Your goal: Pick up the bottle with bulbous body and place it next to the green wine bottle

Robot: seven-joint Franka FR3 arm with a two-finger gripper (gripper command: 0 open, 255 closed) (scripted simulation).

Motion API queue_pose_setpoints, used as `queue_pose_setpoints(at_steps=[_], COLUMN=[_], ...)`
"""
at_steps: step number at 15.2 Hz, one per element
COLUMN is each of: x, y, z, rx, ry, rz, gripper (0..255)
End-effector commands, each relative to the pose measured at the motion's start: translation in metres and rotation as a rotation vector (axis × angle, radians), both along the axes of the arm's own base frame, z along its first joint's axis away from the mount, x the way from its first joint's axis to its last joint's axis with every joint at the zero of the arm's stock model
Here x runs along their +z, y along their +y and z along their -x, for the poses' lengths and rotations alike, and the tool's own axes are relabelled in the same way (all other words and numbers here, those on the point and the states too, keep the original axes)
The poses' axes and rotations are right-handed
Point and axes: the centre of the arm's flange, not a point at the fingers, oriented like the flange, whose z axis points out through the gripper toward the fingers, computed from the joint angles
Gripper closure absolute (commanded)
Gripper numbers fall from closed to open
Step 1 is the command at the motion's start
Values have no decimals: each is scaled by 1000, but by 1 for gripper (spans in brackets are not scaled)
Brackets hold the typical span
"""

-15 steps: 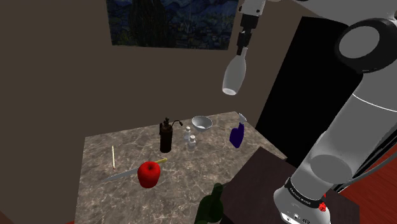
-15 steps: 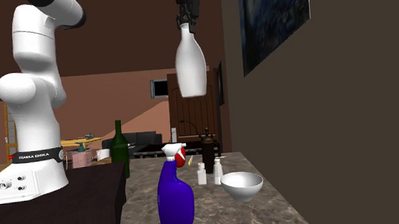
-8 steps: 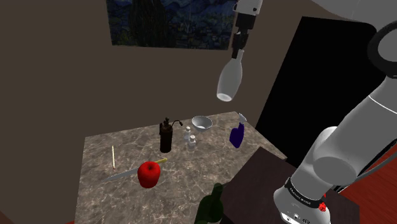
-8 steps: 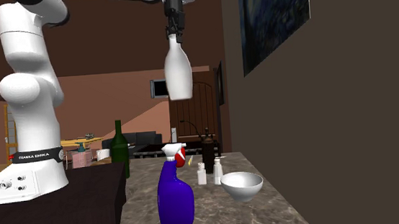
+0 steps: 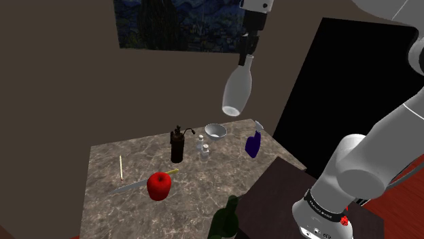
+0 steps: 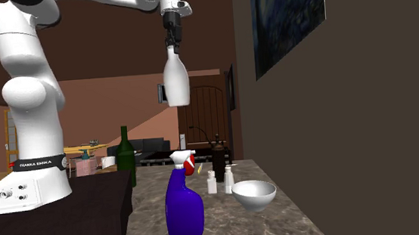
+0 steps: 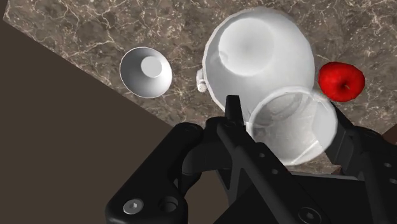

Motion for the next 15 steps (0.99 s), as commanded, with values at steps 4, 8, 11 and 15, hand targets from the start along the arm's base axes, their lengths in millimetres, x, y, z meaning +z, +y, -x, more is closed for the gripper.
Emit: queue_pose_setpoints(at_steps=[4, 8, 11, 15], x=[-2, -2, -2, -2], y=[62, 113, 151, 202], z=[21, 35, 46, 60], rx=[-2, -2, -2, -2], ry=[-1, -1, -1, -1], rz=[1, 1, 1, 1], gripper=[255, 255, 255, 255])
